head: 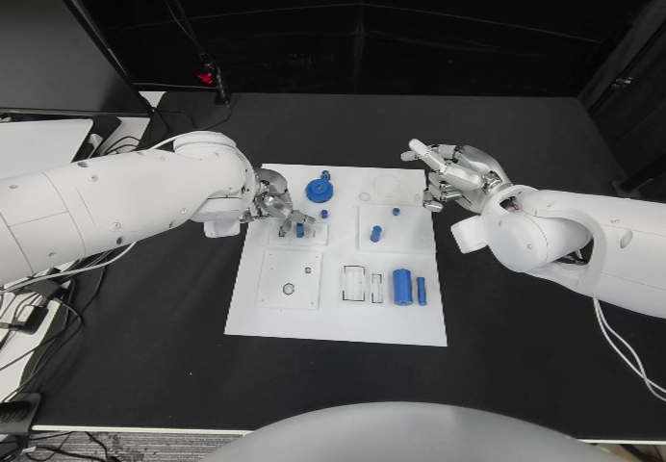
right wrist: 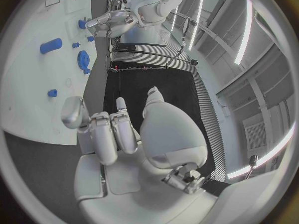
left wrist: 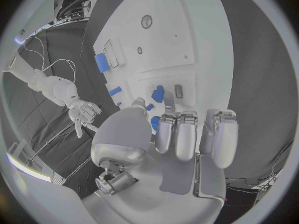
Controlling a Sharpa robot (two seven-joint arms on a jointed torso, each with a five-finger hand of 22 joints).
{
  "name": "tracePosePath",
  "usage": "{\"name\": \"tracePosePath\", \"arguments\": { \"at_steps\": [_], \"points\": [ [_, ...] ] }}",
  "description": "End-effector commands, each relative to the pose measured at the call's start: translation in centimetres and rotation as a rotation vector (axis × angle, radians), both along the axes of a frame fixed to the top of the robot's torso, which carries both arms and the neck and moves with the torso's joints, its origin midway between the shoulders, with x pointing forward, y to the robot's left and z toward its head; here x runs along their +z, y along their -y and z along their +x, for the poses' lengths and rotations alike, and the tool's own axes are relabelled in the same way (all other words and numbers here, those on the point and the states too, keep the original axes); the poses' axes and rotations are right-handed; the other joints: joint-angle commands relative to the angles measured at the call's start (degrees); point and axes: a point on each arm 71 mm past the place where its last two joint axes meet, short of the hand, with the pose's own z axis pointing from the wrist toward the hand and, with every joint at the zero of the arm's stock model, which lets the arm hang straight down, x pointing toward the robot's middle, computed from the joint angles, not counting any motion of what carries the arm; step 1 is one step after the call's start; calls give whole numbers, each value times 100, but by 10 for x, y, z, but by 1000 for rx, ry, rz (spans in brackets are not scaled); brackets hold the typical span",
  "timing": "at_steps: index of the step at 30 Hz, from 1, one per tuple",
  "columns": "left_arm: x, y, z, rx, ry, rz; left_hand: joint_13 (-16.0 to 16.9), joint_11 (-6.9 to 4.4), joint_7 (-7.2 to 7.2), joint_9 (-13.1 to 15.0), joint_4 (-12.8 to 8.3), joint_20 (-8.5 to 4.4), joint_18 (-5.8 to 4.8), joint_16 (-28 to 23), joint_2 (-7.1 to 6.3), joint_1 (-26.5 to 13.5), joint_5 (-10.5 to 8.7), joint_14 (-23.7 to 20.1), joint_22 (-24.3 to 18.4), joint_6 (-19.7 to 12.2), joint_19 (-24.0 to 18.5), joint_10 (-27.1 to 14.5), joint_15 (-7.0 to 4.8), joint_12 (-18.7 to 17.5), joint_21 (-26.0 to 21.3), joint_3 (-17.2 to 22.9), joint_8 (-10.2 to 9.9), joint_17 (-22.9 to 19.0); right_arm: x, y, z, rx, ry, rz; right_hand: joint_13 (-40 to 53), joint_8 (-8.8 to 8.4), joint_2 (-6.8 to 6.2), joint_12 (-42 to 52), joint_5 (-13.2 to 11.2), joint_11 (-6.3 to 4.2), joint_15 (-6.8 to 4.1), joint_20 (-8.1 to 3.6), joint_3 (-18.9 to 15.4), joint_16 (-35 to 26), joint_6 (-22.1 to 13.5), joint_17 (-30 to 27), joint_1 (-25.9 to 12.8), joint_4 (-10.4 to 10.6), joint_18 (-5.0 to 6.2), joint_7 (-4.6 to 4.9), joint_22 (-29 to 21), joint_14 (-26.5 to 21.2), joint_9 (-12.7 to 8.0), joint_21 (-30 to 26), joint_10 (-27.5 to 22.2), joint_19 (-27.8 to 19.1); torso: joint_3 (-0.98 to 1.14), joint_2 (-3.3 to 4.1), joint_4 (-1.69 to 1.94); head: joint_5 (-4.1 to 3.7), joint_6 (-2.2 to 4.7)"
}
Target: Assemble the parts on the task board
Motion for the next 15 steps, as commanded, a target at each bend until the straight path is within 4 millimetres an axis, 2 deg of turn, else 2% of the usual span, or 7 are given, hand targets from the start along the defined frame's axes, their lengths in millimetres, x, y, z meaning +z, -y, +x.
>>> {"name": "tracePosePath", "arguments": {
  "at_steps": [1, 15],
  "points": [
    [-2, 2, -2, -41, -52, 37, 1509, -42, -24, 5, -5, -47, -37, 5, 13, 49, 30, 613, 1510, 34, 598, 589, -45, 20, 18, -42, 9, 1507, 1, -1, 0, 4, 2, 5, 889, 32, 43, -31, 12, 4, 28, -3, -37, 30, -37, 1154, -23, -6, -15, 505, 708, 278, -6, 13, -35, -42, 1, -3, 15, -6, -7],
    [0, 8, 6, -36, -32, 22, 1509, -89, -72, -3, -9, -81, -37, 5, 82, 264, 173, 613, 1510, 136, 598, 589, -84, 20, 18, -20, -86, 1507, 0, -2, 1, 6, -3, 4, 881, 37, 47, -32, 8, 5, 29, -2, -39, 30, -37, 1144, -28, -7, -12, 505, 703, 268, -9, 9, -44, -56, 0, -6, 8, 6, 2]
  ]
}}
